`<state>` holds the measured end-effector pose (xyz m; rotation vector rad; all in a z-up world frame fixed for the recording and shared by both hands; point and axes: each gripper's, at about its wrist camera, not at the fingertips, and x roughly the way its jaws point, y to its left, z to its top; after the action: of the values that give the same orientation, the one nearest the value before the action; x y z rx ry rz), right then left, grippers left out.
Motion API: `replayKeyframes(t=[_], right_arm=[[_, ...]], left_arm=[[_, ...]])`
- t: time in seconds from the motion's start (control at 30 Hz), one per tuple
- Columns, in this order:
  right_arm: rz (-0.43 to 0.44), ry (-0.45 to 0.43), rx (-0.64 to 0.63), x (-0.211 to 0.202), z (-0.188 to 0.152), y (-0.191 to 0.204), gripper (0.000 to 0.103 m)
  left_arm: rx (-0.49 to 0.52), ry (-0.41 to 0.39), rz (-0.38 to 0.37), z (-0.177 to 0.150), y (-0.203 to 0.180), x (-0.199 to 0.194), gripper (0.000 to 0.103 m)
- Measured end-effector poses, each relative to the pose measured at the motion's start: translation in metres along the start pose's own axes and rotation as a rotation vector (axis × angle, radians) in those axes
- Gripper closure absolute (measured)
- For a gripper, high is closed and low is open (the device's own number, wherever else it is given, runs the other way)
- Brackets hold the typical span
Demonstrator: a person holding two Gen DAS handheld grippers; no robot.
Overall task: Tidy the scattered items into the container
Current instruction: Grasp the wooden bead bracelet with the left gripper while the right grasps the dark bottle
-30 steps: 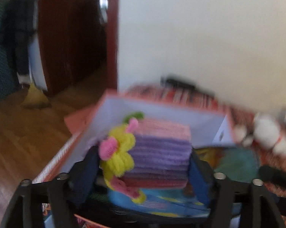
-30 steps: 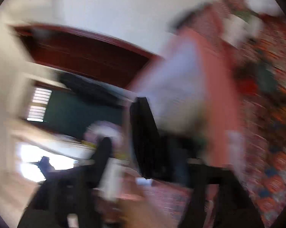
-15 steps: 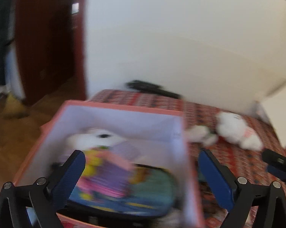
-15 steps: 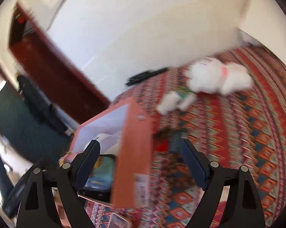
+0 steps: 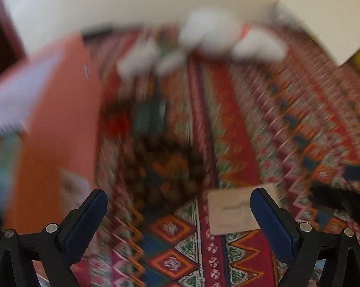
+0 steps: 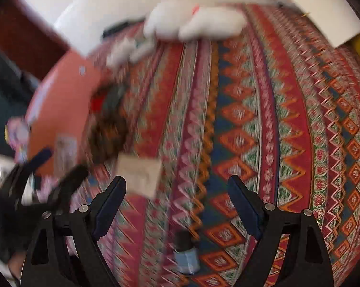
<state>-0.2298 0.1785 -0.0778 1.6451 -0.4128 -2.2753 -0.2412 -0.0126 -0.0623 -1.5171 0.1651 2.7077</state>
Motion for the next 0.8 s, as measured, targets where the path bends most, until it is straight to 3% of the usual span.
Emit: replayKeyframes(t=[0.1,0.17,0.37,0.47,0.5,0.53,0.57,0.6,0.63,0.8], right_arm=[[0.114,0.102,0.068,0.010,-0.010,-0.018,0.017],[0.137,0.155,0.088,0.014,-0.018,-0.027,0.024],[-0.047,0.253,-0.143,0.031,-0.060,0.008,0.026],[-0.224,0.241,-0.304,0.037,-0.074,0.031,0.041],[-0.231,0.233,-0.318,0.036,-0.074,0.035,0.049],[-0.224,0.223,-0.323,0.033,-0.073,0.036,0.070],[-0.210,0.215,-0.323,0.030,-0.071,0.036,0.077],[-0.196,0.212,-0.316,0.027,-0.070,0.034,0.077],[-0.186,0.213,-0.308,0.026,-0.069,0.031,0.077],[-0.146,0.196,-0.276,0.017,-0.063,0.023,0.077]], left_arm=[[-0.037,0.051,0.049,0.002,0.006,0.026,0.004],[-0.053,0.075,0.034,0.005,0.006,0.039,0.004],[-0.119,0.120,0.006,0.007,0.016,0.067,0.004],[-0.136,0.129,-0.011,0.011,0.017,0.081,0.002],[-0.142,0.120,-0.008,0.013,0.017,0.085,0.001],[-0.153,0.094,-0.009,0.015,0.018,0.086,0.008],[-0.166,0.049,-0.016,0.016,0.020,0.083,0.021],[-0.162,0.012,-0.007,0.018,0.020,0.078,0.066],[-0.146,-0.007,-0.003,0.020,0.018,0.073,0.064],[-0.146,-0.007,-0.138,0.015,0.011,0.054,0.064]])
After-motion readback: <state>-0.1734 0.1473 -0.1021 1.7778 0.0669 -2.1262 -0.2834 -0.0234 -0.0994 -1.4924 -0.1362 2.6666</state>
